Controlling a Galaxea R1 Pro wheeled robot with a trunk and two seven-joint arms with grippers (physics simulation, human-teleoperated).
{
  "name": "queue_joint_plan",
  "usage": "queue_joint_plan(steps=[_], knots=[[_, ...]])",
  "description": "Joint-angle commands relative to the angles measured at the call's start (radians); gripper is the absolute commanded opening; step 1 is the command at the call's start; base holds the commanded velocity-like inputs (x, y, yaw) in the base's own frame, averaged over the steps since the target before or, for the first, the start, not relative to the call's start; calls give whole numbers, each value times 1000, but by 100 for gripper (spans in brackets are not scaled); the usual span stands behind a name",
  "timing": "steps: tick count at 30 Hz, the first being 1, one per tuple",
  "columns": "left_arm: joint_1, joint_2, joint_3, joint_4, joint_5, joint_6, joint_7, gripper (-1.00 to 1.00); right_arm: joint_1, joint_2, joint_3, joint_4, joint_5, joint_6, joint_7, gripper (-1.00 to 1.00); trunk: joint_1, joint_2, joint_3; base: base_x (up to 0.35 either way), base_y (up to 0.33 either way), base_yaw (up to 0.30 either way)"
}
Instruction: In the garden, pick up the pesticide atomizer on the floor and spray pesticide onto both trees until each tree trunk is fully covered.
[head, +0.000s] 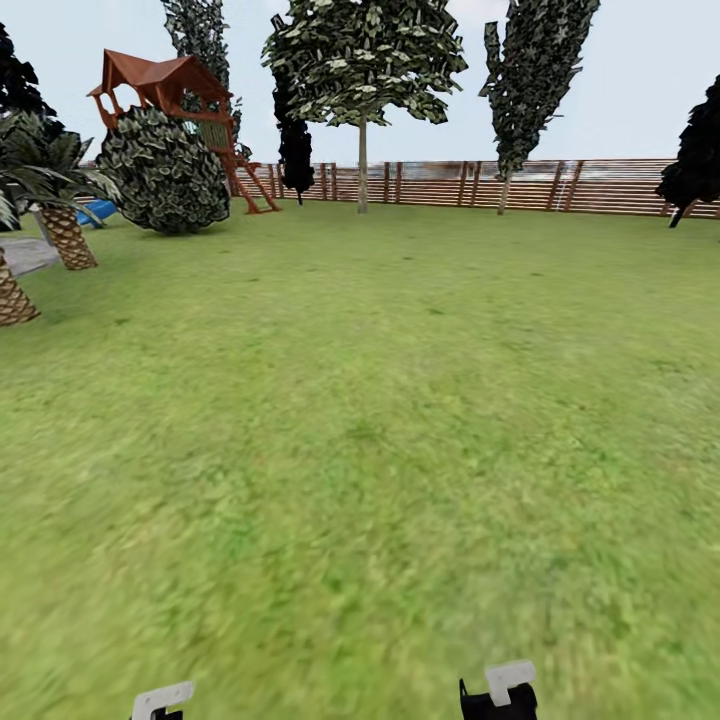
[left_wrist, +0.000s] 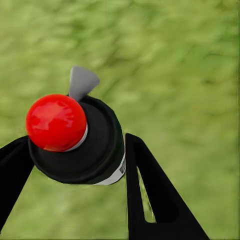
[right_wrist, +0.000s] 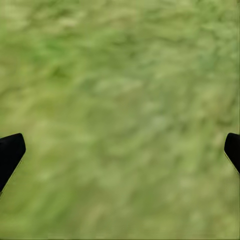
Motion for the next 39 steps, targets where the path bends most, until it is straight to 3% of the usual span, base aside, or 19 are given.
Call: queue_joint_plan(steps=[1,39], knots=[[-1,0,2,1,-5,-4,3,-100,-1,0,8,1,6,0,-10,100,0,0,-1,340,0,0],[-1,-2,0,1,-6,-4,2,-100,19,0,8,1,8,0,-10,100,0,0,-1,340,0,0]])
